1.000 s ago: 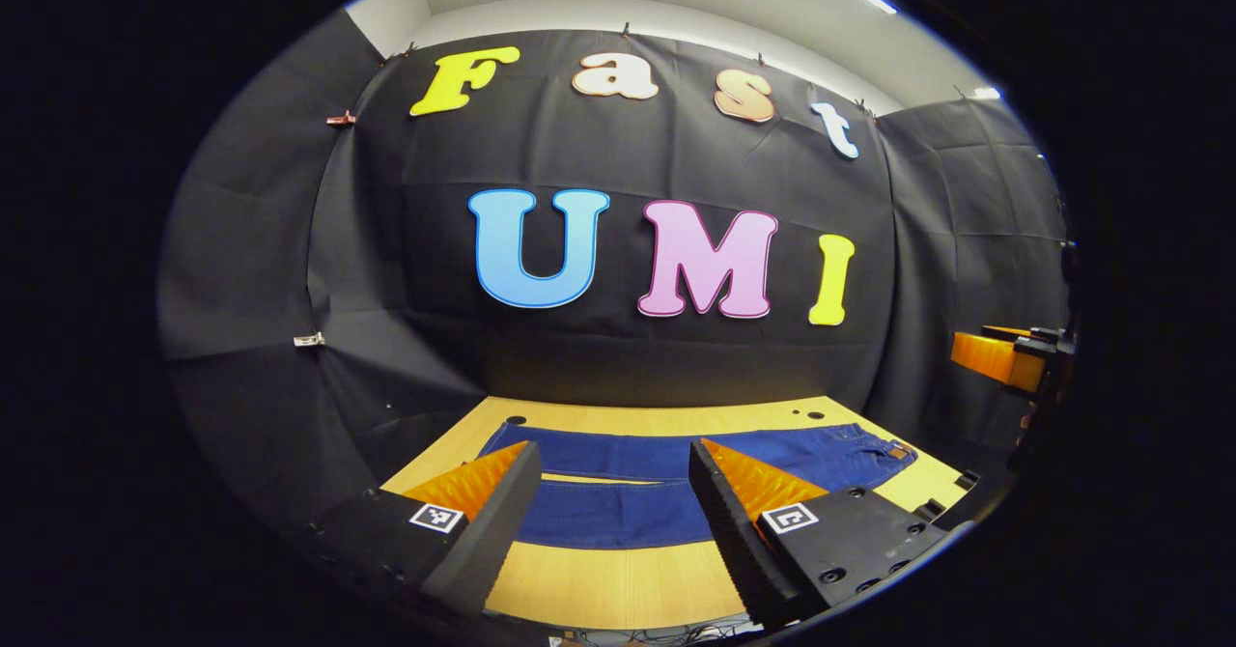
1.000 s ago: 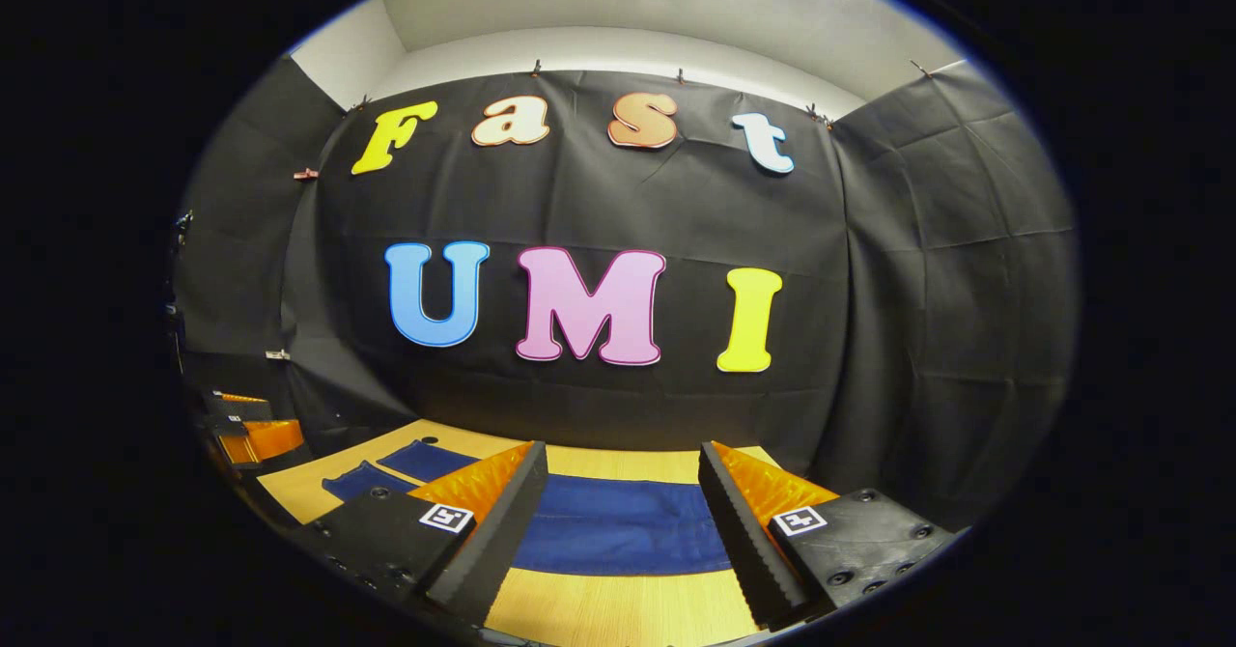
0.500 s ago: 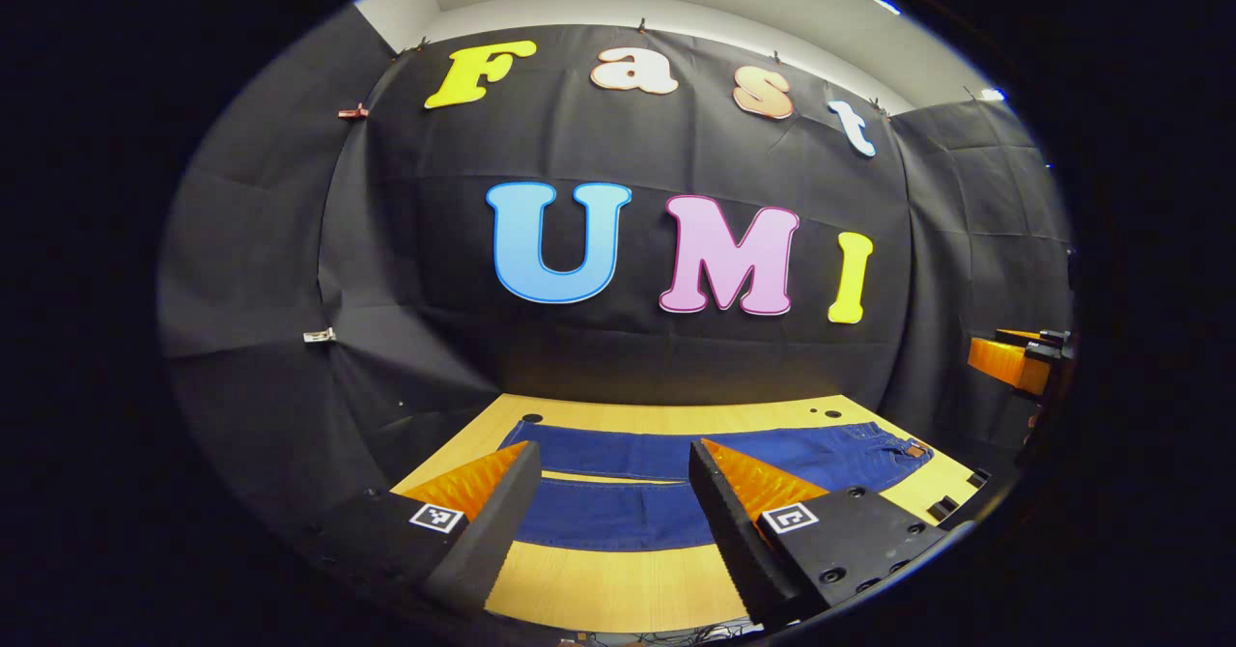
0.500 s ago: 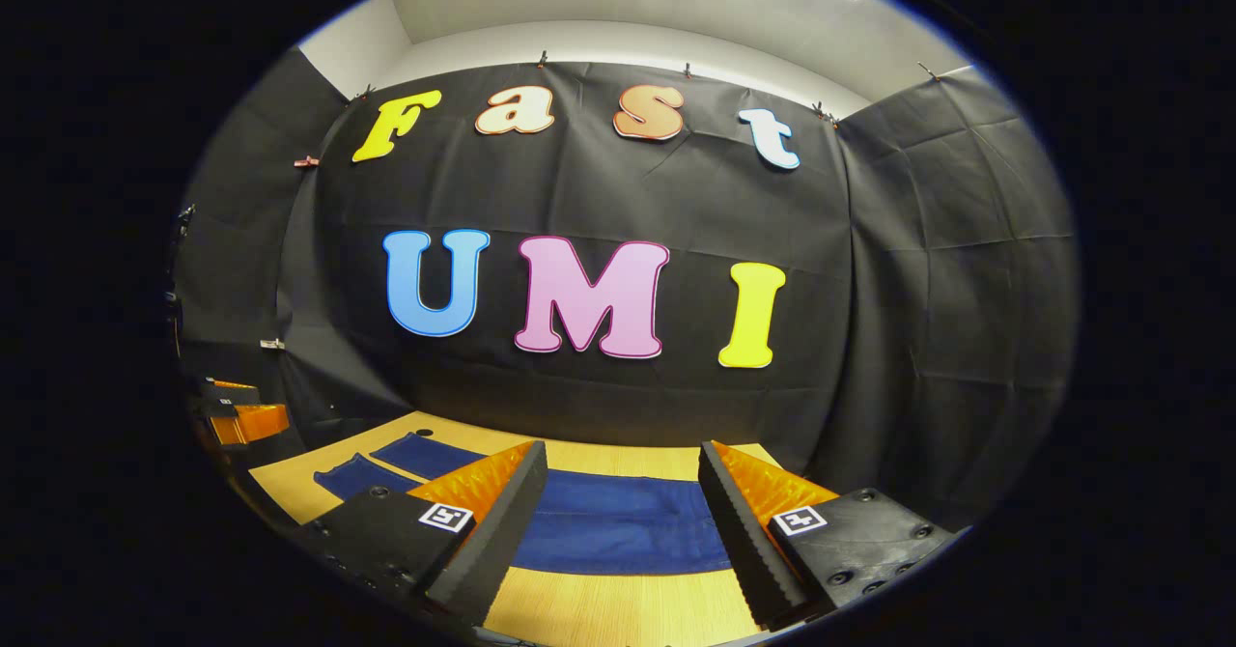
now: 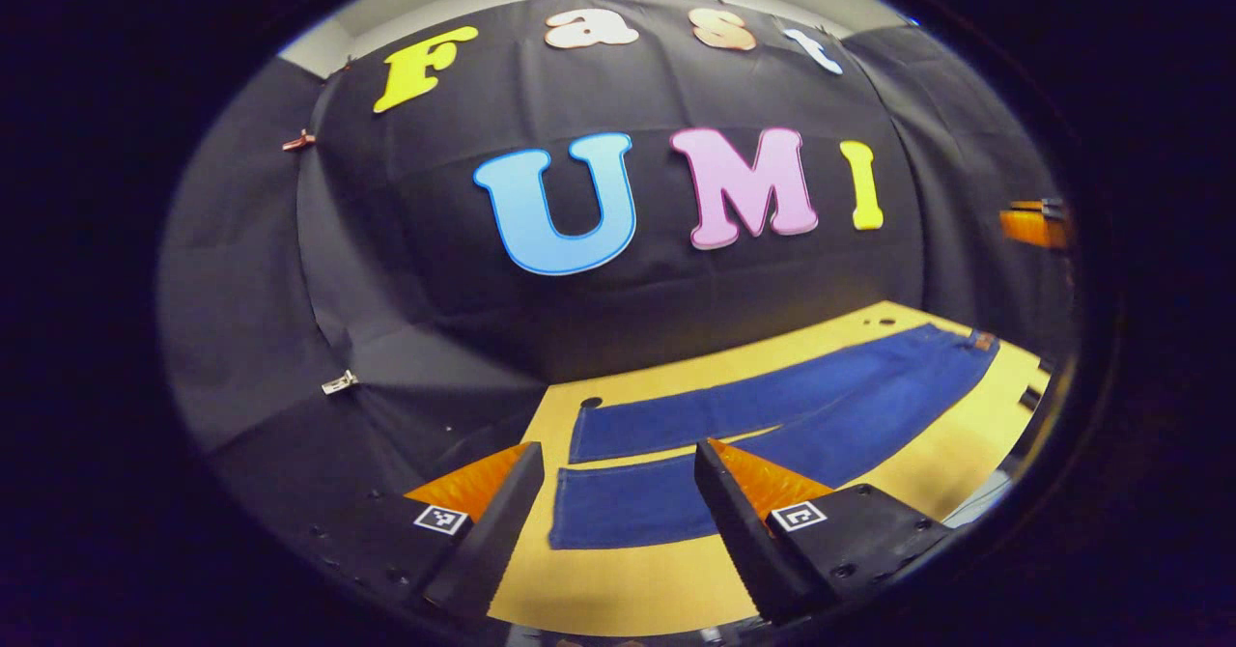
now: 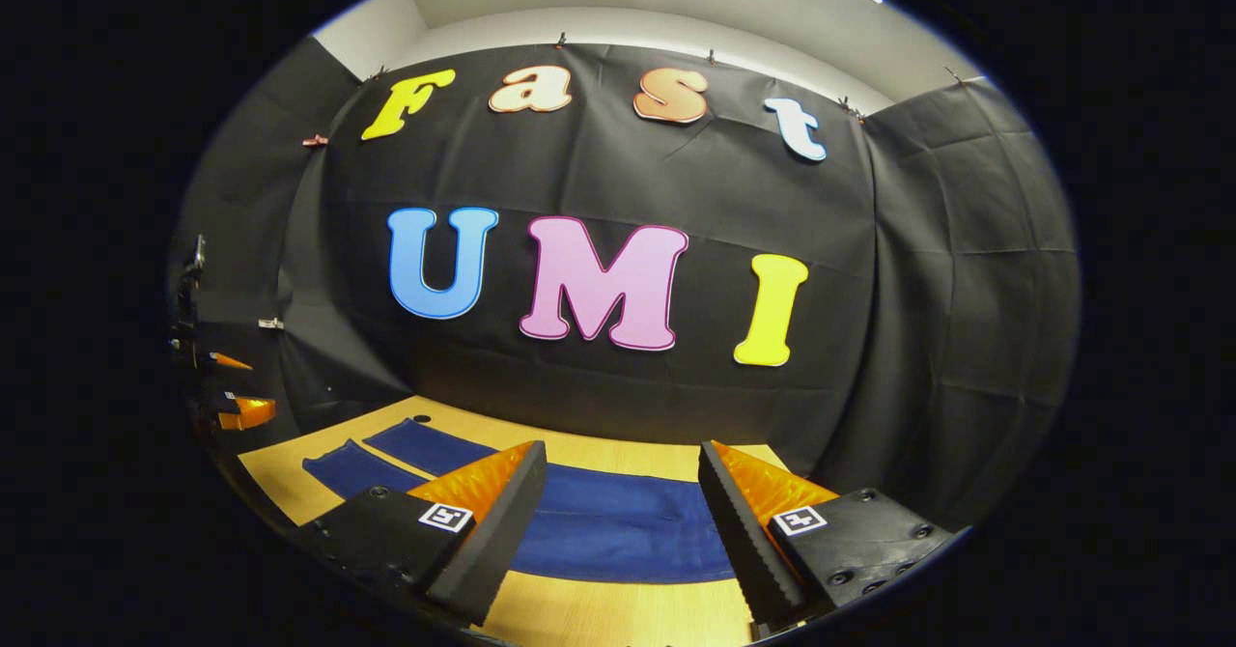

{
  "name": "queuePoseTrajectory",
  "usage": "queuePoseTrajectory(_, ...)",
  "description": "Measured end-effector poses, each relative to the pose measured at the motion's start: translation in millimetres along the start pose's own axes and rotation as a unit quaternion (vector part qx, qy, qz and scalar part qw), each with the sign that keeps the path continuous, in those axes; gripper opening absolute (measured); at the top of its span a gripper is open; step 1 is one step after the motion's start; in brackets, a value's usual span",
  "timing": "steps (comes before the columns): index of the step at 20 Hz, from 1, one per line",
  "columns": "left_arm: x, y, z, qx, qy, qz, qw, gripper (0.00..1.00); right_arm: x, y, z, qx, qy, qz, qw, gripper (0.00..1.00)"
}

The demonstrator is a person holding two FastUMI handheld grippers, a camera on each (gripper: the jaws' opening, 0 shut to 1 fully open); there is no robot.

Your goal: Grasp the waist and the cuffs of the jeans and fold them to make the two legs overlap; first hold the waist and fold one-third of the jeans toward the cuffs, then hold the cuffs and fold the remaining one-third in the same direction to finish folding.

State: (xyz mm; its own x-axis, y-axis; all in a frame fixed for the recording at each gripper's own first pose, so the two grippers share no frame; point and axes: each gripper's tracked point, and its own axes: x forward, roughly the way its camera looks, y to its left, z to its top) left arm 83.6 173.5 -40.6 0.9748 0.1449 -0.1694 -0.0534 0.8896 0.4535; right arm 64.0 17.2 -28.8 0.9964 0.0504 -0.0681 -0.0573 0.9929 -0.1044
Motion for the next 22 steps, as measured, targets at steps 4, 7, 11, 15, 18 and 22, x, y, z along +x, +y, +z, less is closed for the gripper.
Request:
queuePoseTrajectory(4,54.7,44.3,-61.7,0.173,0.073,-0.035,0.982,0.98,23.0,-12.8,-23.1,-0.014,0.034,-0.007,0.999,0.96)
queuePoseTrajectory(7,90.5,43.5,-120.1,0.284,0.139,-0.105,0.943,0.98,39.4,-16.3,-42.6,-0.024,0.06,-0.007,0.998,0.96)
queuePoseTrajectory(11,111.9,29.6,-193.4,0.371,0.22,-0.198,0.88,0.98,63.7,-26.6,-58.9,-0.034,0.08,-0.016,0.996,0.96)
queuePoseTrajectory(15,123.7,14.3,-217.3,0.42,0.246,-0.238,0.84,0.98,85.2,-41.3,-78.3,-0.039,0.102,-0.026,0.994,0.96)
queuePoseTrajectory(18,144.9,8.5,-213.8,0.465,0.237,-0.234,0.82,0.95,95.3,-63.6,-86.7,-0.052,0.113,-0.039,0.991,0.96)
queuePoseTrajectory(22,164.1,-0.8,-206.1,0.459,0.247,-0.233,0.821,0.86,103.7,-97.7,-108.1,-0.089,0.127,-0.058,0.986,0.96)
